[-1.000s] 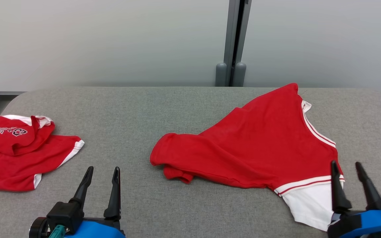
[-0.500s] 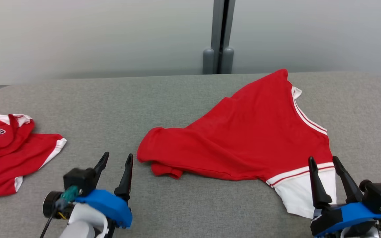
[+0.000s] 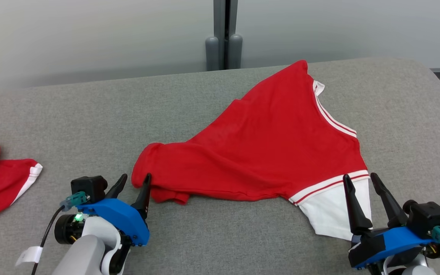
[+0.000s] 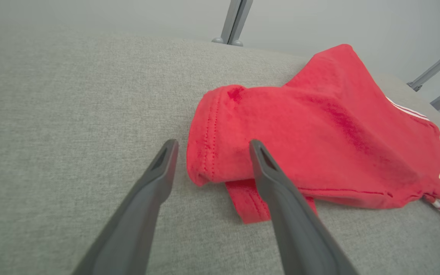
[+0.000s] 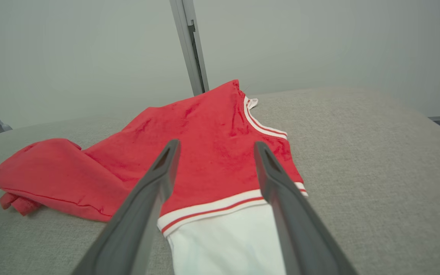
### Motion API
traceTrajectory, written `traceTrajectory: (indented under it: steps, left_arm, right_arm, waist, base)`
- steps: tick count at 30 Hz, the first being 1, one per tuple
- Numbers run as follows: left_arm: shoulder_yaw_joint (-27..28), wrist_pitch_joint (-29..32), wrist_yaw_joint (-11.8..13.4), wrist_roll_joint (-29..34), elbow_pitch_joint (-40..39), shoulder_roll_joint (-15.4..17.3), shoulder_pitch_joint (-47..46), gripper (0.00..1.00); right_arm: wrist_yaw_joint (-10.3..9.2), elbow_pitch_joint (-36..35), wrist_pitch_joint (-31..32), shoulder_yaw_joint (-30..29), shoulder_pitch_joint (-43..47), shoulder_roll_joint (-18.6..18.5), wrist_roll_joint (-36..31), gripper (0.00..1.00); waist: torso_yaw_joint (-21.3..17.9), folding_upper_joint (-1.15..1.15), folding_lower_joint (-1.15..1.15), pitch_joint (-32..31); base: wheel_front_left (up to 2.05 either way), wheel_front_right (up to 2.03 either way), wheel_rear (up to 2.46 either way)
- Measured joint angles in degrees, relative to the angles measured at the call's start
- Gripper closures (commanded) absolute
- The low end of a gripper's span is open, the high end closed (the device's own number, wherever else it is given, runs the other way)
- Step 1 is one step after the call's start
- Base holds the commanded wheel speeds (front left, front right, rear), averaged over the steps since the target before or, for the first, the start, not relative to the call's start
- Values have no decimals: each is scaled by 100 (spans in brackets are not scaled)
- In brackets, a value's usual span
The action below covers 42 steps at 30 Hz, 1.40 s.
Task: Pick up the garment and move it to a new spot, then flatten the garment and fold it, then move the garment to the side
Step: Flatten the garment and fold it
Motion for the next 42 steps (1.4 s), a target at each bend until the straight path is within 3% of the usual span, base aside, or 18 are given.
traceTrajectory:
  steps: [13,14,15,16,22,30,38,42]
  left_arm:
    - [-189,645,-89,-1152,397,-75,-358,0]
    - [-235,677,-89,-1224,366,-59,-366,20]
    - [-302,684,-89,-1257,342,-23,-385,67]
    - [-378,710,-89,-1310,315,16,-413,100]
    - [-721,520,-89,-1614,11,78,-430,100]
    - [-883,56,-67,-1573,-832,412,-27,100]
    - [-1001,508,552,-1578,-2657,895,1060,100]
    - [-1022,616,842,-1501,-2954,1020,1269,100]
  right_arm:
    - [0,-57,34,-2,-40,1,-16,0]
    - [0,-64,35,-5,-40,1,-18,0]
    - [1,-75,36,-8,-41,1,-19,0]
    - [0,-83,46,-13,-43,1,-22,0]
    - [0,-113,49,-132,-43,-1,-43,0]
    - [1,-119,43,-179,-13,1,-20,0]
    - [0,-112,42,-200,103,2,5,0]
    - [0,-112,42,-168,104,1,40,0]
  waist:
    - [-150,0,-1,172]
    - [-155,0,0,183]
    - [-159,0,0,194]
    - [-160,0,0,204]
    - [-33,0,0,211]
    - [370,0,-1,29]
    - [790,0,-2,-158]
    - [883,0,-2,-158]
  base:
    - [0,0,0]
    - [0,0,0]
    - [0,0,0]
    - [0,0,0]
    - [0,0,0]
    - [0,0,0]
    - [0,0,0]
    - [0,0,0]
